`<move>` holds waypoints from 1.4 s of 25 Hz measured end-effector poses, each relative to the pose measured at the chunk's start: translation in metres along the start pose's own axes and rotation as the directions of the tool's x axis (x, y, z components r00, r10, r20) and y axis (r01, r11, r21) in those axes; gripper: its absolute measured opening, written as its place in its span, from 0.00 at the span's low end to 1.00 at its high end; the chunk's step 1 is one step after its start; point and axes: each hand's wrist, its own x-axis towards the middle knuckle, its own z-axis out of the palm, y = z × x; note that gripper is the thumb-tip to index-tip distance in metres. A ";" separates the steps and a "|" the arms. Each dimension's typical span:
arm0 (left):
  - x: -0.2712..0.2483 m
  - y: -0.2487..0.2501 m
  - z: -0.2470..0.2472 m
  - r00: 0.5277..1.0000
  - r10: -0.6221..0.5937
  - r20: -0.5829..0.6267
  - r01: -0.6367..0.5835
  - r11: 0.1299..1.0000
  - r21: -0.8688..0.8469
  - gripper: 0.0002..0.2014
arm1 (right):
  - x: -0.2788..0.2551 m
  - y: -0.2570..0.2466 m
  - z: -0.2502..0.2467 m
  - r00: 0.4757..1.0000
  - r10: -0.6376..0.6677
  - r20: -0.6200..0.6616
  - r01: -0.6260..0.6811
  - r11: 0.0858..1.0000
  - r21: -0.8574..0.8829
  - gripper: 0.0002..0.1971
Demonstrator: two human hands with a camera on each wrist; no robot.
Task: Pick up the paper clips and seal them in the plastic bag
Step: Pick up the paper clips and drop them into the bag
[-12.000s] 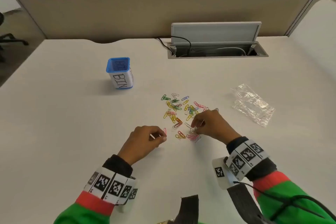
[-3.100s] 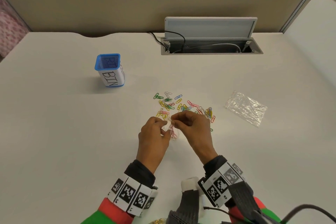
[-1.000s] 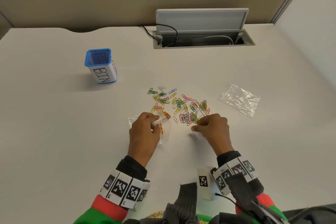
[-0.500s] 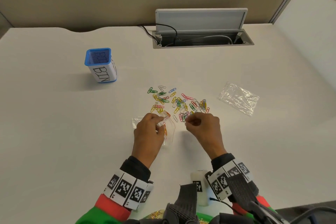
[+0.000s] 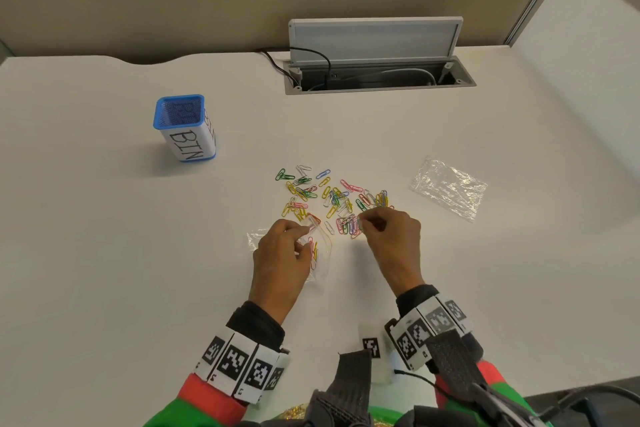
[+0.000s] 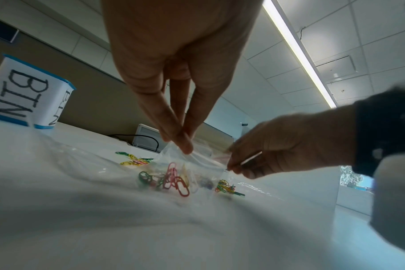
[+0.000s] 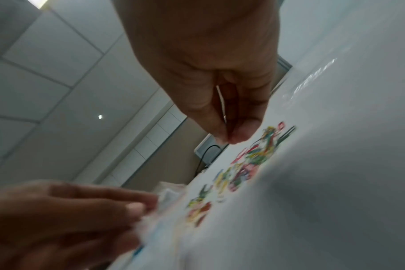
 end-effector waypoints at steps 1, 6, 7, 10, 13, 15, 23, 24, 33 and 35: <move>0.000 0.001 0.000 1.000 0.001 0.003 -0.001 1.000 -0.001 0.16 | 0.006 0.007 -0.001 1.000 0.013 -0.016 -0.015 0.995 -0.100 0.07; 0.002 0.002 0.000 1.000 0.017 0.001 -0.017 1.000 0.003 0.15 | 0.017 0.023 0.004 0.994 0.079 0.071 -0.059 0.966 -0.253 0.13; 0.003 0.002 -0.001 1.000 0.016 -0.002 -0.016 1.000 0.001 0.15 | 0.018 0.022 0.006 0.995 0.067 0.078 -0.045 0.965 -0.257 0.12; 0.004 0.002 0.000 1.000 0.007 -0.005 -0.007 1.000 -0.011 0.15 | 0.019 0.022 0.011 0.996 0.041 0.075 -0.022 0.972 -0.236 0.08; 0.005 0.002 0.000 1.000 0.008 -0.008 -0.008 1.000 -0.012 0.15 | 0.019 0.022 0.010 0.999 0.034 0.043 -0.025 0.981 -0.191 0.05; 0.007 0.001 0.002 1.000 0.015 -0.017 -0.015 1.000 -0.010 0.15 | 0.020 0.023 0.007 0.999 0.043 0.027 -0.038 0.987 -0.156 0.04; 0.007 0.002 0.007 1.000 0.024 -0.017 -0.025 0.999 -0.030 0.15 | 0.011 0.000 -0.010 0.998 0.063 0.008 -0.064 0.987 0.145 0.05; 0.008 0.002 0.008 1.000 0.023 -0.016 -0.024 0.999 -0.031 0.15 | 0.008 -0.006 -0.011 0.998 0.049 0.028 -0.054 0.979 0.195 0.05; 0.005 0.002 0.006 1.000 0.007 -0.027 -0.007 0.999 -0.032 0.17 | -0.014 -0.028 0.008 0.953 -0.093 0.290 0.061 0.991 0.116 0.08; 0.005 0.001 0.006 0.999 0.001 -0.032 -0.002 0.999 -0.034 0.17 | -0.014 -0.028 0.007 0.948 -0.081 0.308 0.043 0.991 0.128 0.10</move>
